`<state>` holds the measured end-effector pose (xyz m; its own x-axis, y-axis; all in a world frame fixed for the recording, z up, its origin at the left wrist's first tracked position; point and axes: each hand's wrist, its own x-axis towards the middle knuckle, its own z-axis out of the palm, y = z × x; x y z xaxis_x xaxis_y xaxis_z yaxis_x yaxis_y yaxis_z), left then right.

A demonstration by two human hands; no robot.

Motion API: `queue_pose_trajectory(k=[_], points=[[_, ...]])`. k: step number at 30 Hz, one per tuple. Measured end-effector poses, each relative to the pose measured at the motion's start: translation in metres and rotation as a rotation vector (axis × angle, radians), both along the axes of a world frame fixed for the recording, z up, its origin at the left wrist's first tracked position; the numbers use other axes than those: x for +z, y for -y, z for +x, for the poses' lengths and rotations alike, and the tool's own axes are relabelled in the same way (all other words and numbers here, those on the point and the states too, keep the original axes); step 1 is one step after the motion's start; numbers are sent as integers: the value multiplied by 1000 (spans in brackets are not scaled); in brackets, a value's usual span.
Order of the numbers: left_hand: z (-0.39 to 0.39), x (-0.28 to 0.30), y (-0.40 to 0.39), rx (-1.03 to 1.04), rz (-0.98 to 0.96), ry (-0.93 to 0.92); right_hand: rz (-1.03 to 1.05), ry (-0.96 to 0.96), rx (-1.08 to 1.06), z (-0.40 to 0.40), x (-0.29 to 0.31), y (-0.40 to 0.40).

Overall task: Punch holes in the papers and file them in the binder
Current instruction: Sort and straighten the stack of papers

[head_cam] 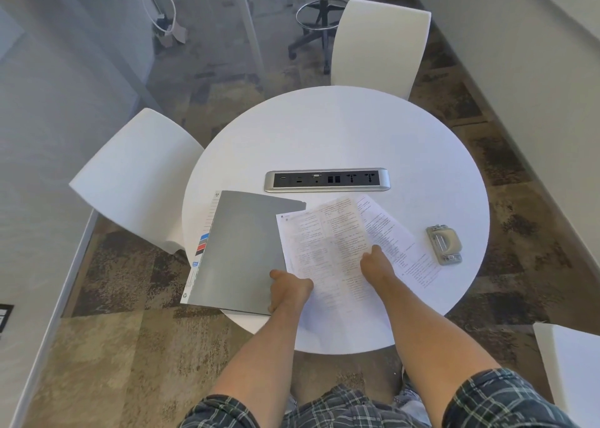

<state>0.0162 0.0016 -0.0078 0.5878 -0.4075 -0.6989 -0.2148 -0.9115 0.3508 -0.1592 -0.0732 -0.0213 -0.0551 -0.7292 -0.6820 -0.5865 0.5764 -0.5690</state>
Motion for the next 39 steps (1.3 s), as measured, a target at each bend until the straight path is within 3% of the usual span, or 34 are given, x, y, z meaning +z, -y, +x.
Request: queue_pose_trajectory(k=[13, 24, 35, 37, 39], points=[[12, -6, -6, 80, -132, -192, 4, -60, 74, 1, -4, 6], [11, 1, 7, -23, -373, -273, 17, -21, 171, -2, -5, 7], [22, 8, 8, 146, -405, -280, -136, -9, -25, -16, -4, 7], [24, 9, 10, 193, -412, -294, -136, 51, -45, -17, -2, 7], [24, 11, 10, 230, -444, -338, -111, 232, -105, -17, 1, 8]])
